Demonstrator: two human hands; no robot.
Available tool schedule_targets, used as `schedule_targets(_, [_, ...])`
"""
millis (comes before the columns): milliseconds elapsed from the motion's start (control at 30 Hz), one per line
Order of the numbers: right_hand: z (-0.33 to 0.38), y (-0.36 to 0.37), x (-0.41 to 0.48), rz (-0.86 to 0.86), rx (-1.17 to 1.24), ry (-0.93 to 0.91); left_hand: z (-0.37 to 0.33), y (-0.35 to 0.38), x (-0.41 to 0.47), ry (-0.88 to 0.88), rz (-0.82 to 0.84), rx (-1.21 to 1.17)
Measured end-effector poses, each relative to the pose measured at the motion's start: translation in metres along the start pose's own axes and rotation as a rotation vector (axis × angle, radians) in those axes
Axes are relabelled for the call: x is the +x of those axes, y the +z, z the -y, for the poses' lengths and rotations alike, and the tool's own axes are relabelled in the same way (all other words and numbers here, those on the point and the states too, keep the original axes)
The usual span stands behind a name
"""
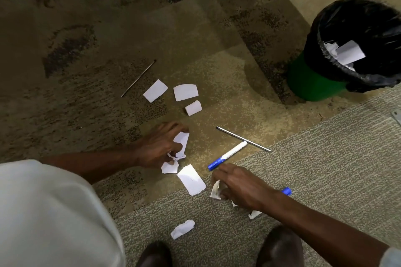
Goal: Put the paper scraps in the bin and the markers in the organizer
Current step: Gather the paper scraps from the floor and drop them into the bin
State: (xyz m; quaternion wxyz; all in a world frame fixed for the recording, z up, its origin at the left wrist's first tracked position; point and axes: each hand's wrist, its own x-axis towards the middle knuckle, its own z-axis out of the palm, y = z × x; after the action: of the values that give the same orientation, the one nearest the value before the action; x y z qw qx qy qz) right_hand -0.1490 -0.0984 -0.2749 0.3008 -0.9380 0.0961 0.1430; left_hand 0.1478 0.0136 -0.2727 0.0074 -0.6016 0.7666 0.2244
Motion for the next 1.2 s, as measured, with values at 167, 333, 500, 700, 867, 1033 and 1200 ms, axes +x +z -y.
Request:
schedule_targets(167, [0.001,0.004,0.002,-0.015,-0.023,0.005,0.001,0.007,-0.002,-0.064,-0.018,-0.038])
schedule_targets(333, [0.005,0.005,0.008,-0.055,0.022,0.015,0.001,0.024,0.002,-0.207,-0.111,-0.255])
schedule_targets(500, [0.016,0.002,0.020,-0.106,0.068,0.022,-0.007,0.021,-0.002,-0.125,-0.063,-0.117])
schedule_targets(700, [0.026,0.003,0.042,-0.028,-0.077,-0.130,-0.012,0.024,-0.004,-0.189,-0.110,0.003])
schedule_targets(867, [0.029,0.007,0.053,0.044,-0.217,-0.230,0.003,0.012,0.003,-0.074,0.057,-0.012])
schedule_targets(1033, [0.031,0.010,0.054,0.054,-0.266,-0.226,0.008,0.012,0.005,0.019,0.047,0.011])
schedule_targets(1200, [0.033,0.007,0.058,0.043,-0.282,-0.207,0.007,0.007,0.005,0.042,0.061,0.053])
